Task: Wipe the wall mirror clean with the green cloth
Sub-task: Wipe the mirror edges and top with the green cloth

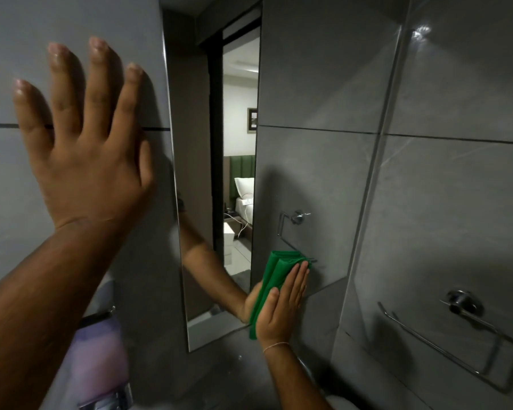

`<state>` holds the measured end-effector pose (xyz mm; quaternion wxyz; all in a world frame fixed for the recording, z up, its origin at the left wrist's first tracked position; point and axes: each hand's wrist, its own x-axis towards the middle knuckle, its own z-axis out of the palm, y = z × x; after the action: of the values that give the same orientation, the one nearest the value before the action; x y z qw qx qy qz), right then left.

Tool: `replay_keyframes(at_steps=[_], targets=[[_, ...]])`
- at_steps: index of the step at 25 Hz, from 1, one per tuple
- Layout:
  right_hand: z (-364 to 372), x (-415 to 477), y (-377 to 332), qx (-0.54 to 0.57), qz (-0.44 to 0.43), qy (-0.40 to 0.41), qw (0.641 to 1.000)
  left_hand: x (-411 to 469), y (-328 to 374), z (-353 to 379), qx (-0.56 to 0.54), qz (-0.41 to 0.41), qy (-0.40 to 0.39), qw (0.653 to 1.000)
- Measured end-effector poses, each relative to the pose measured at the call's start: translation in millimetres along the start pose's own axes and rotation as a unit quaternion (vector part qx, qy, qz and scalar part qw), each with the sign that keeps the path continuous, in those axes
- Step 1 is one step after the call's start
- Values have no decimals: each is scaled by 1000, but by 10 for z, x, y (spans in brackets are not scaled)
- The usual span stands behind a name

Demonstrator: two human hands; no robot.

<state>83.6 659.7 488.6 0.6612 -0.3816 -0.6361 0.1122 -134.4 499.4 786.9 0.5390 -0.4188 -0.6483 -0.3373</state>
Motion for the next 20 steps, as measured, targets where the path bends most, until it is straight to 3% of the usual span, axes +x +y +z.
replay_keyframes(at_steps=[5,10,13,16,20], targets=[[-284,606,515,30,81,18,996,24,-68,61,0,16,-9,1000],[-583,1135,1000,-36,128,38,990,29,-88,127,9,18,-8,1000],[-548,1145,1001,-26,125,39,991,22,-83,91,-10,6,-39,999],[-542,1314,885,-15,104,42,994,4,33,-68,26,12,2,1000],[-641,2133,542,-44,4,30,999,-6,119,-249,38,30,23,999]])
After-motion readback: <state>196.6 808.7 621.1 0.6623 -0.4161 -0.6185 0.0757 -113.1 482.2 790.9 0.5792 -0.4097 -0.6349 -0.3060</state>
